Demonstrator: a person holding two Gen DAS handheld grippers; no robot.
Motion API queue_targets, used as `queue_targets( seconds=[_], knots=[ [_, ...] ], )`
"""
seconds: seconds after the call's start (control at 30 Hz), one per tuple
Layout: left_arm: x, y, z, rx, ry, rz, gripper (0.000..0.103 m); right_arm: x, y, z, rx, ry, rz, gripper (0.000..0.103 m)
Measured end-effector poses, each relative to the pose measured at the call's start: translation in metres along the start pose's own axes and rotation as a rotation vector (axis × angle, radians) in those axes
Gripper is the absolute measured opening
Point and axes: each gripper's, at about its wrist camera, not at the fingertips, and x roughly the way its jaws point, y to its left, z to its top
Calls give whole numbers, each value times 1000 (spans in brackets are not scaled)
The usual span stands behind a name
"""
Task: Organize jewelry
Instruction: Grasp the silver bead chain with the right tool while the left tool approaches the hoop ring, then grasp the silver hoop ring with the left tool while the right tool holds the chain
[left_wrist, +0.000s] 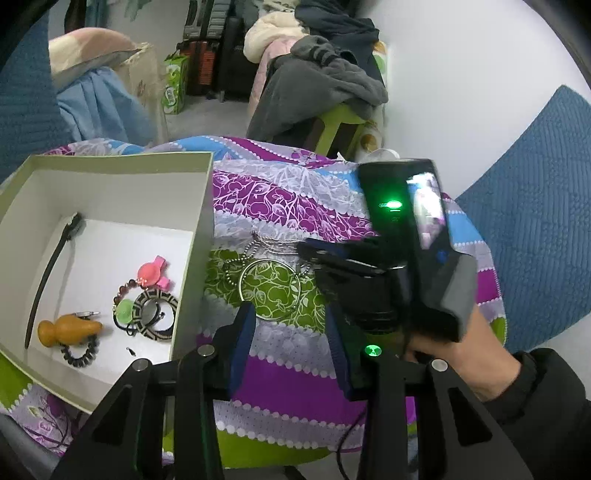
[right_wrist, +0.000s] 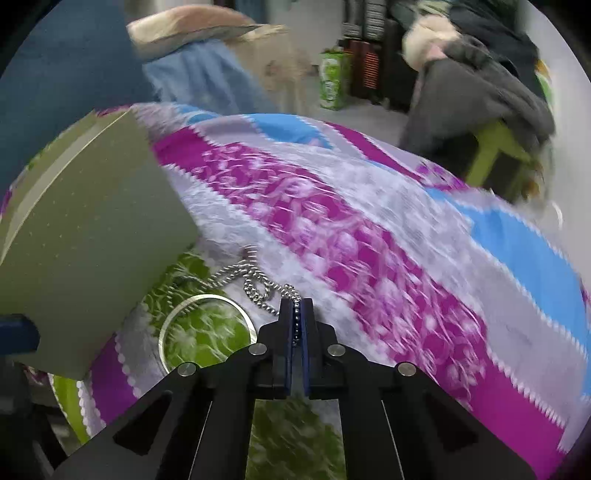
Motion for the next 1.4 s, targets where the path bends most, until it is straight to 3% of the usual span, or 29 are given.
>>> queue_targets(
  seconds=[0.23,0.37,0.5,0.63,0.83,1.07,1.27,1.4],
  knots=[
    [5,-22,4,89,-20,13,38,-25,-41,-17,138,-19,-15,2],
    [21,-34,-1,129,16,-5,38,-43,-58,-26,203,-43,-22,2],
    [47,-39,-3,146,49,28,38,-60,-74,-39,277,-61,-30,2],
    [76,-41,-3,154,83,66,29,-73,-87,-55,342,-66,-25,2],
    [100,-35,-2,151,97,121,19,-83,-85,-68,382,-67,0,2],
    [111,-31,0,152,106,120,5,-90,-78,-71,382,-62,21,2],
    [97,-31,7,150,105,97,1,-106,-66,-60,380,-102,13,2],
    [76,-26,19,91,98,53,1,-121,-58,-53,390,-122,8,2]
  ],
)
